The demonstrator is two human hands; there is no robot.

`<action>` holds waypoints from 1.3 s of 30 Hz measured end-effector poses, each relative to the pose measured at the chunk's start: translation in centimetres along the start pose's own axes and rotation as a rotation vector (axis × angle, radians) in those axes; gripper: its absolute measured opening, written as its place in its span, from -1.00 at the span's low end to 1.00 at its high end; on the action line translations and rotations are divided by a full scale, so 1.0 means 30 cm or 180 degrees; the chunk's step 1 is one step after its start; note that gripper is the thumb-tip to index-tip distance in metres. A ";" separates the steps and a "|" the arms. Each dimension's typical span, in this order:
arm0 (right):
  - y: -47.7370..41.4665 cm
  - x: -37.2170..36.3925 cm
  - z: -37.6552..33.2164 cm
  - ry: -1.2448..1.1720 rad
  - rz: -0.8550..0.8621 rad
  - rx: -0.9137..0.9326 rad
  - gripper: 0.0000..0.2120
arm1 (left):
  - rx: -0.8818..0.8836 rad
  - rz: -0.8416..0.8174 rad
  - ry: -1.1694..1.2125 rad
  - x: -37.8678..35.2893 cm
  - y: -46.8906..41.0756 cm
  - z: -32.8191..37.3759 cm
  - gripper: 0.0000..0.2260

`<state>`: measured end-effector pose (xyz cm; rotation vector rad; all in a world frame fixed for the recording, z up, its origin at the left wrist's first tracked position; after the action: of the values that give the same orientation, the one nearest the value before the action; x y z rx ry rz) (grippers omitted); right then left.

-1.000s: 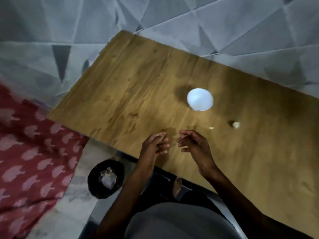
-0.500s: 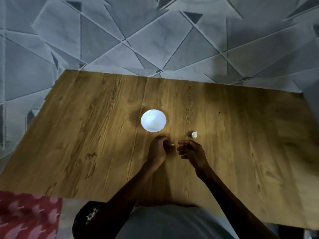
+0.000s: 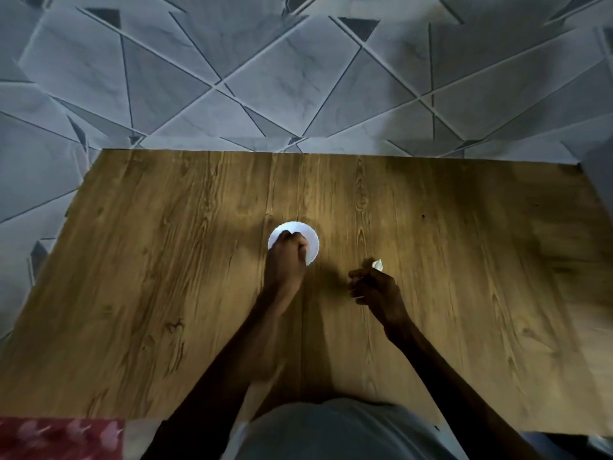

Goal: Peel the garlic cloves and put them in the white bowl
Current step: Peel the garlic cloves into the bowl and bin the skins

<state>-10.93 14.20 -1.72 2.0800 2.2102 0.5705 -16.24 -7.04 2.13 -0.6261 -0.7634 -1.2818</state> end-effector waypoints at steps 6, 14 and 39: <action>-0.019 0.029 -0.026 0.0348 0.0120 0.0201 -0.81 | 0.0789 -0.0716 -0.0651 -0.063 -0.135 -0.128 -0.79; -0.053 0.170 -0.023 0.0527 0.0619 0.0310 -0.87 | 0.0169 -0.0392 -0.0511 -0.029 -0.105 -0.040 -0.81; -0.126 0.154 0.009 0.1144 -0.0103 0.1453 -0.94 | 0.0613 -0.1139 0.1325 -0.349 0.117 0.138 -0.81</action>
<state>-14.89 18.66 -2.13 2.2855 2.7958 0.5076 -14.57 3.13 -3.62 -0.0561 -0.6553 -1.5768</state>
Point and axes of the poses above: each hand's wrist, its own y-axis away from the middle knuckle, its own x-axis out of the back of the hand, z = x × y, the point moved 5 cm from there along -y, towards the middle knuckle, and after that the axes turned 3 degrees about x, right-handed, at the moved point
